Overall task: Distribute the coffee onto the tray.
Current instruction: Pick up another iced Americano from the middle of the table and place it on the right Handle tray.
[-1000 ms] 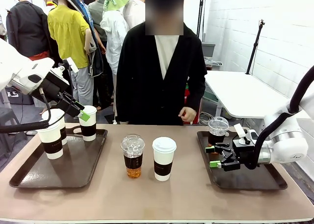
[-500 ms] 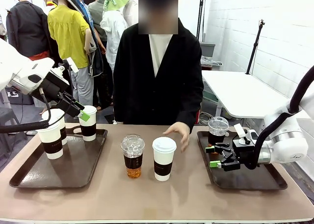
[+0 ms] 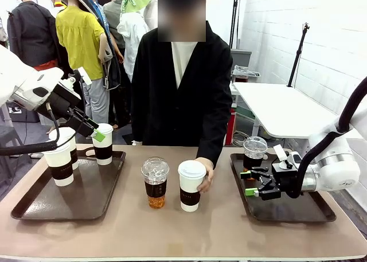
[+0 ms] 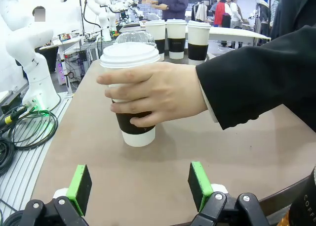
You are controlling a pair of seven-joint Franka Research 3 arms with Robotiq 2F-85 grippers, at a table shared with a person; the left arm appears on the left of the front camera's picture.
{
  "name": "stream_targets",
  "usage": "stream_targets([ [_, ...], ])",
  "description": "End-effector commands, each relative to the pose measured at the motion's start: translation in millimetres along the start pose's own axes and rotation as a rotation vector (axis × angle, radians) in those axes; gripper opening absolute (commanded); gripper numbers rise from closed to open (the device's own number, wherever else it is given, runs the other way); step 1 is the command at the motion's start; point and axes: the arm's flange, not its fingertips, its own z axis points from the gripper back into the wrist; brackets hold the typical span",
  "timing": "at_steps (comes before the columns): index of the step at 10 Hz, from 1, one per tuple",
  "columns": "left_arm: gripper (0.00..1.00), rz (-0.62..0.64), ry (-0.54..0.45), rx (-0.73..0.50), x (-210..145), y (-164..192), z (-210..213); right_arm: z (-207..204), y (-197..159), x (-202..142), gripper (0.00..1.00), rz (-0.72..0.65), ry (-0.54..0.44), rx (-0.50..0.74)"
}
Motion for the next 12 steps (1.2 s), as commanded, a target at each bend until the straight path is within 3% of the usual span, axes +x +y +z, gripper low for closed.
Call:
stream_targets([
  [1,1.00,-0.012,-0.019,-0.016,-1.2,1.8,-0.2,-0.8,0.1,0.2,1.00,0.000,0.000,0.002],
  [12,1.00,-0.012,-0.019,-0.016,-1.2,1.8,-0.2,-0.8,0.1,0.2,1.00,0.000,0.000,0.002],
])
